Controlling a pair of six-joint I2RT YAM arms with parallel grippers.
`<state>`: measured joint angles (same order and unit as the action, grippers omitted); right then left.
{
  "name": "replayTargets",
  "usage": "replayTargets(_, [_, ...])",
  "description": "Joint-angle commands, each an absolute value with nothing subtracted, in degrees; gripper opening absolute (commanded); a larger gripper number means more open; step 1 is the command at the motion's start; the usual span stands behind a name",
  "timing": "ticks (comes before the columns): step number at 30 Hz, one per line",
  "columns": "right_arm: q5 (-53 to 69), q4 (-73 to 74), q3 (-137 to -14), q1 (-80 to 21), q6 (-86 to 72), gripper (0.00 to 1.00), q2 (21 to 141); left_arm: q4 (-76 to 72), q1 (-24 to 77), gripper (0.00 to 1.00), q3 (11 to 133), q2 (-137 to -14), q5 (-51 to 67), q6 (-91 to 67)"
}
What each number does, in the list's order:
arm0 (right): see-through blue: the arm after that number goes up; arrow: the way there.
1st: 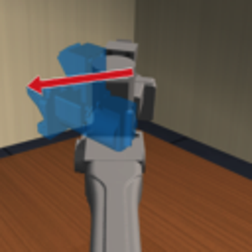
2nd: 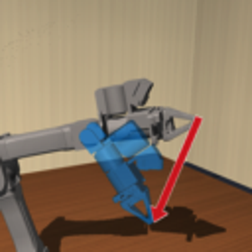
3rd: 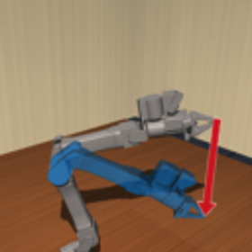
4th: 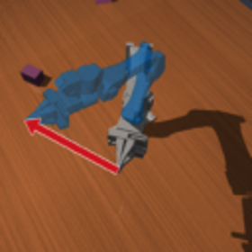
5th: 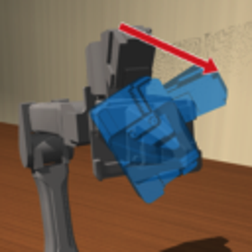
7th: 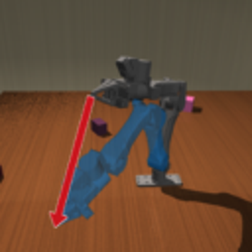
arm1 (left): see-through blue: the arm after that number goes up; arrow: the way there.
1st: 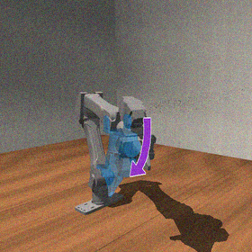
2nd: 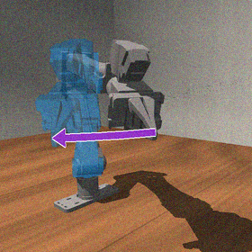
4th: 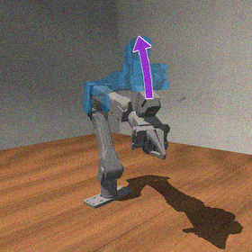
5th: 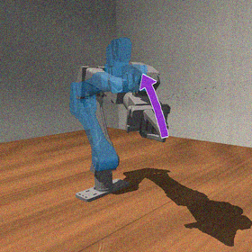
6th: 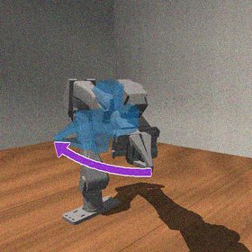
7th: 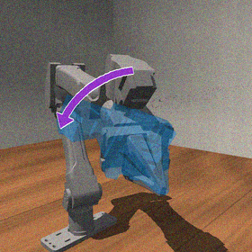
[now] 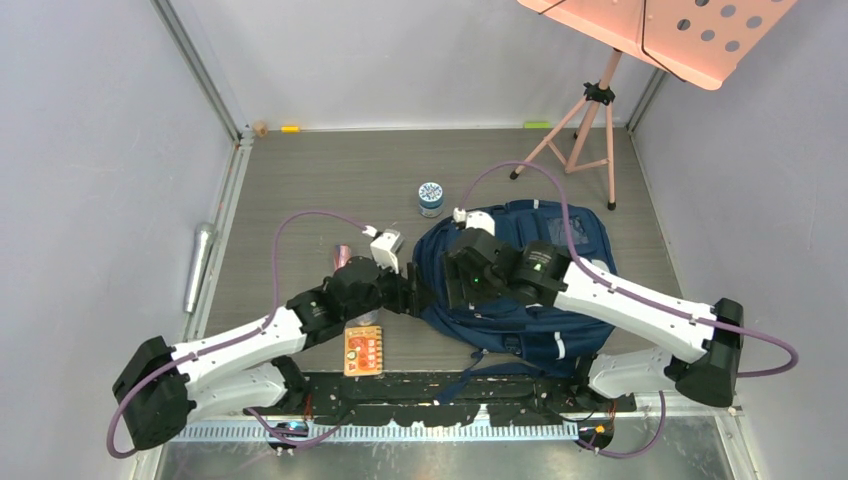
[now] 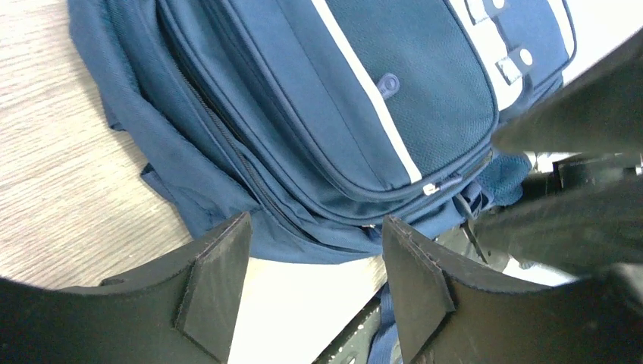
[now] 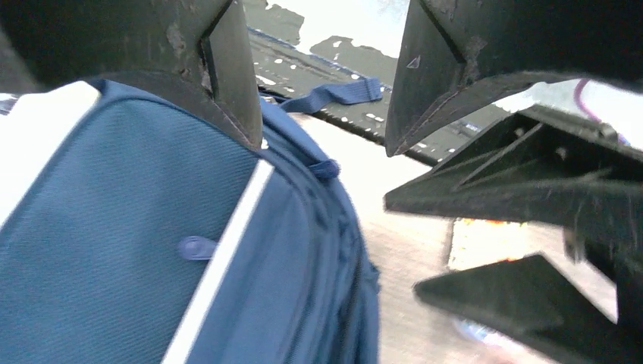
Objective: Pack the student bag
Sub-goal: Unzip the student bag at the center of the board.
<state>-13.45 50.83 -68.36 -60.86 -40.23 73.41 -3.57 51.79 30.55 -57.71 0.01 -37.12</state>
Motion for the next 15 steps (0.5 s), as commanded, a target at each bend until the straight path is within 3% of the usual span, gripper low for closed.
replayTargets(1, [-21.8, 55.4, -69.3, -58.0, -38.9, 0.68, 70.3, -5.8, 55.0, 0.66, 31.3, -58.1, -0.4, -33.7])
replayTargets(7, [-24.4, 55.8, -66.4, -53.5, -39.3, 0.7, 67.6, -8.9, 62.5, 0.66, 34.6, -64.3, -1.2, -30.1])
replayTargets(15, [-23.6, 55.0, -63.4, -52.5, -40.5, 0.7, 64.1, -10.2, 65.8, 0.57, 37.6, -70.6, -4.6, -26.6])
